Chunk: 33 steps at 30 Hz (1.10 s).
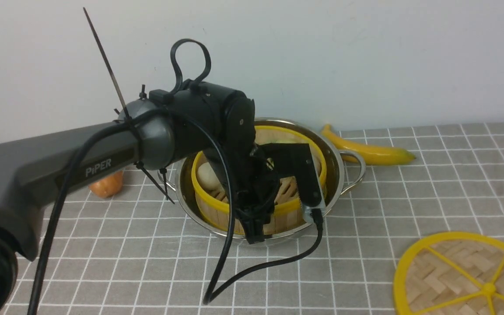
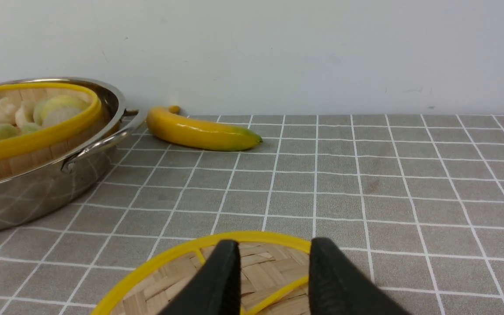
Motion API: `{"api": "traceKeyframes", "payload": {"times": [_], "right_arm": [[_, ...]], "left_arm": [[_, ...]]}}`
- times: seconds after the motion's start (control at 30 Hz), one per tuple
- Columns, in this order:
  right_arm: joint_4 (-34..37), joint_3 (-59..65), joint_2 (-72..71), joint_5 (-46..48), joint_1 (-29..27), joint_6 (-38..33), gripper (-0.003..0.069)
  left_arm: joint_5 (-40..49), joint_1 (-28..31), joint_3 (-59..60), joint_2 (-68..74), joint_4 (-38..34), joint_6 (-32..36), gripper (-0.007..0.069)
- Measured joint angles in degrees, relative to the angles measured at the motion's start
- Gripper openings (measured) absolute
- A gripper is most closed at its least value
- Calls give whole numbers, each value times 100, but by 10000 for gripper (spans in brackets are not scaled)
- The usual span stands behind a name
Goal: Place the steamer in the pot on the grey tablecloth, and put the lid on the steamer.
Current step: 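Place the bamboo steamer basket with dumplings into the steel pot with the left gripper, then move the gripper down to the bamboo steamer lid and grasp its center knob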
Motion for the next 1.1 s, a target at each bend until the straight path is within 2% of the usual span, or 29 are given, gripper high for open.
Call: {"api": "traceKeyframes", "payload": {"times": [0.07, 0.1, 0.13, 0.17, 0.27, 0.4, 0.47, 0.6, 0.63, 0.67, 0.7, 0.77, 0.8, 0.87, 0.97, 1.1], "right_arm": [[0, 0, 0, 0, 0, 0, 243], [0, 0, 0, 0, 0, 0, 243], [0, 0, 0, 0, 0, 0, 243], [0, 0, 0, 0, 0, 0, 243], [0, 0, 0, 0, 0, 0, 243], [0, 0, 0, 0, 0, 0, 243], [0, 0, 0, 0, 0, 0, 243], [0, 0, 0, 0, 0, 0, 243], [0, 0, 0, 0, 0, 0, 243], [0, 0, 0, 0, 0, 0, 243], [0, 0, 0, 0, 0, 0, 243], [0, 0, 0, 0, 0, 0, 243], [0, 0, 0, 0, 0, 0, 243], [0, 0, 0, 0, 0, 0, 243], [0, 0, 0, 0, 0, 0, 243], [0, 0, 0, 0, 0, 0, 243]], "left_arm": [[0, 0, 0, 0, -5, -13, 254], [0, 0, 0, 0, -14, -37, 321], [0, 0, 0, 0, -13, -38, 338], [-48, 0, -11, -12, -13, -38, 400], [-109, 0, -26, -93, 103, -50, 497], [-121, 0, -28, -411, 627, -292, 557], [-121, 0, -28, -576, 863, -513, 558], [-155, 5, -32, -1384, 1661, -1886, 536], [-153, 5, -38, -1467, 1689, -2053, 531], [-168, 5, -45, -1637, 1799, -2419, 520], [-190, 5, -50, -1997, 1887, -3170, 494], [-210, 5, -56, -2334, 1921, -4058, 461], [-216, 5, -56, -2334, 1921, -4139, 458], [-217, 5, -56, -2643, 1928, -5034, 414], [-219, 5, -56, -2841, 1933, -5625, 363], [-263, 5, -56, -2880, 1938, -5804, 311]]}}
